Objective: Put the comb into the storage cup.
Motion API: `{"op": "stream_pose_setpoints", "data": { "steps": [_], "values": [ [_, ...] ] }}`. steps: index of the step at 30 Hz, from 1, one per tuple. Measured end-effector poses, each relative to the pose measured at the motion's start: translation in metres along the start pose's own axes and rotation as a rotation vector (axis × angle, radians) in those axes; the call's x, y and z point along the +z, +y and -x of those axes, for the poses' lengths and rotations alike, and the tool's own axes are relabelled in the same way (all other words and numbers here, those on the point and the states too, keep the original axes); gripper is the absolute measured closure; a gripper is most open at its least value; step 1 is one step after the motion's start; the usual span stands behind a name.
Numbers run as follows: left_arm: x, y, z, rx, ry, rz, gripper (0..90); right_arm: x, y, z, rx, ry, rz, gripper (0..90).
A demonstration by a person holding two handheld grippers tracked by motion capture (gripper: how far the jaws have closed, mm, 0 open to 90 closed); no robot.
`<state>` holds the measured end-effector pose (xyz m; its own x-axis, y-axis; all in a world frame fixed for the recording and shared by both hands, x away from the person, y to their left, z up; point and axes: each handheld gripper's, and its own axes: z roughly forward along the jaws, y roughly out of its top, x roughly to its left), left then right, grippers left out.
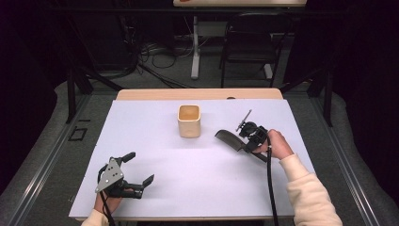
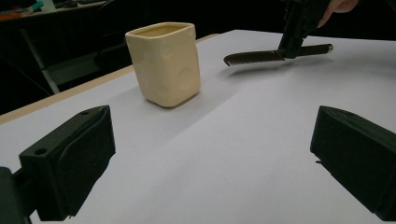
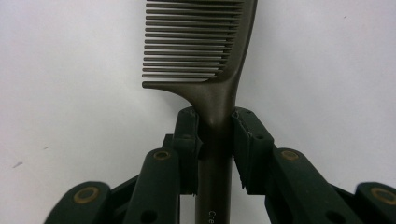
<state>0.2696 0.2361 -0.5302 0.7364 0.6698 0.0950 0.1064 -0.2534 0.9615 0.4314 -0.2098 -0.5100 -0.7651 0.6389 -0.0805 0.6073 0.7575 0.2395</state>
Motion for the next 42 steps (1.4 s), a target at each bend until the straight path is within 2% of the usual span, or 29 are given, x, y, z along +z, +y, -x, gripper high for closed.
{"op": "stream_pose_setpoints", "data": {
  "steps": [5,12,15,16,17,18,19,21,22,23,27,34,42],
  "values": [
    [0.000,0.000,0.000,-0.003,-0.001,0.002,0.0,-0.009,-0.006,-0.001,0.043,0.016,0.071,72.4],
    [-0.001,0.000,0.000,-0.003,-0.002,0.006,0.0,-0.018,-0.011,-0.004,0.063,0.016,0.147,72.5],
    [-0.001,0.000,0.000,-0.002,-0.004,0.004,0.0,-0.023,-0.012,-0.006,0.055,0.005,0.147,72.5],
    [-0.001,0.000,0.000,-0.001,-0.002,0.005,0.0,-0.023,-0.012,-0.006,0.048,0.002,0.169,72.5],
    [-0.001,0.000,0.000,-0.001,-0.002,0.006,0.0,-0.024,-0.013,-0.007,0.061,0.004,0.174,72.5],
    [-0.002,0.000,0.000,0.000,-0.001,0.006,0.0,-0.027,-0.013,-0.007,0.058,0.004,0.154,72.5],
    [-0.002,0.000,0.000,0.001,-0.002,0.006,0.0,-0.025,-0.014,-0.007,0.062,0.009,0.184,72.5],
    [-0.002,0.000,0.000,-0.002,-0.003,0.006,0.0,-0.027,-0.015,-0.007,0.059,0.013,0.185,72.5],
    [-0.002,0.000,0.000,0.000,-0.003,0.006,0.0,-0.027,-0.016,-0.007,0.071,0.015,0.202,72.5],
    [-0.002,0.000,0.000,0.002,-0.004,0.005,0.0,-0.029,-0.017,-0.007,0.078,0.018,0.195,72.5],
    [-0.002,0.000,0.001,0.004,-0.003,0.004,0.0,-0.032,-0.019,-0.005,0.081,0.004,0.232,72.5],
    [-0.002,0.000,0.001,0.005,-0.005,0.003,0.0,-0.036,-0.018,-0.007,0.096,0.012,0.271,72.5],
    [0.000,-0.002,-0.002,0.002,-0.004,-0.002,0.0,-0.042,-0.018,-0.004,0.115,-0.005,0.349,72.6]
  ]
}}
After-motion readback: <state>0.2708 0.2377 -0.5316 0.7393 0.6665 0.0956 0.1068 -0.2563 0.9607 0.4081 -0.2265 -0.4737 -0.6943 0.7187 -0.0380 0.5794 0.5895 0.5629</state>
